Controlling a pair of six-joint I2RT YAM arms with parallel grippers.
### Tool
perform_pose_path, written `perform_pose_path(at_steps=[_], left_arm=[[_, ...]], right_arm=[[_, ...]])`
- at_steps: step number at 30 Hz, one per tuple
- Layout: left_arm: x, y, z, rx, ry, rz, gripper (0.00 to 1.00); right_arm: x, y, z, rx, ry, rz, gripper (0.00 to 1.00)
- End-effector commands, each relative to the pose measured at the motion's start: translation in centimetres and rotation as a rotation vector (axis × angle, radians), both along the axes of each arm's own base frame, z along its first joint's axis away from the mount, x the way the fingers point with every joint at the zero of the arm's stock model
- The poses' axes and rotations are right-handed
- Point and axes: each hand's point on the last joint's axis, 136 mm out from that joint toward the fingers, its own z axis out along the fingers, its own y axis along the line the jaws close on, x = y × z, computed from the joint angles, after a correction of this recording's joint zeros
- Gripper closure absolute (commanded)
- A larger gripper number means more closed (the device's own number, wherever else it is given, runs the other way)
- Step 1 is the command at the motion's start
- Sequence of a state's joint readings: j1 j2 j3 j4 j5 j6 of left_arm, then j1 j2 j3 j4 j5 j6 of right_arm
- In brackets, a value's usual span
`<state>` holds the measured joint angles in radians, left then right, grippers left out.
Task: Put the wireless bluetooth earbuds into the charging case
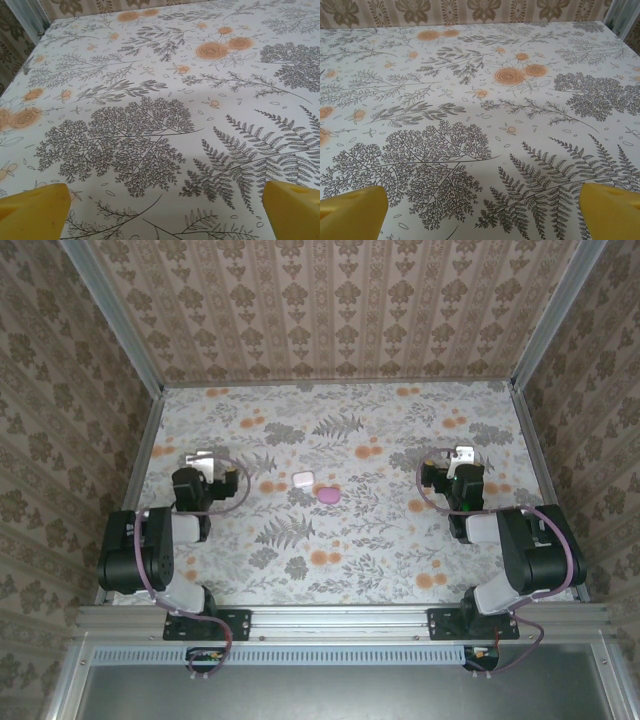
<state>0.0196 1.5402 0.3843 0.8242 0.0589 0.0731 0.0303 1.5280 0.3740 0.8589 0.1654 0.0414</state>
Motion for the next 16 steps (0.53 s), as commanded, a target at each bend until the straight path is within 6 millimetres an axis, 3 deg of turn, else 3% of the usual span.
perform_pose_path(at_steps=[1, 16], left_arm=[[0.91, -0.18, 1.53, -0.001, -0.044, 0.031, 0.00], [0.93, -0.22, 1.58, 0.009, -0.048, 0.039, 0.00]], right_arm=[[0.67, -0.20, 1.18, 0.009, -0.043, -0.020, 0.00], [0.90, 0.72, 1.06, 0.010, -0.032, 0.035, 0.00]])
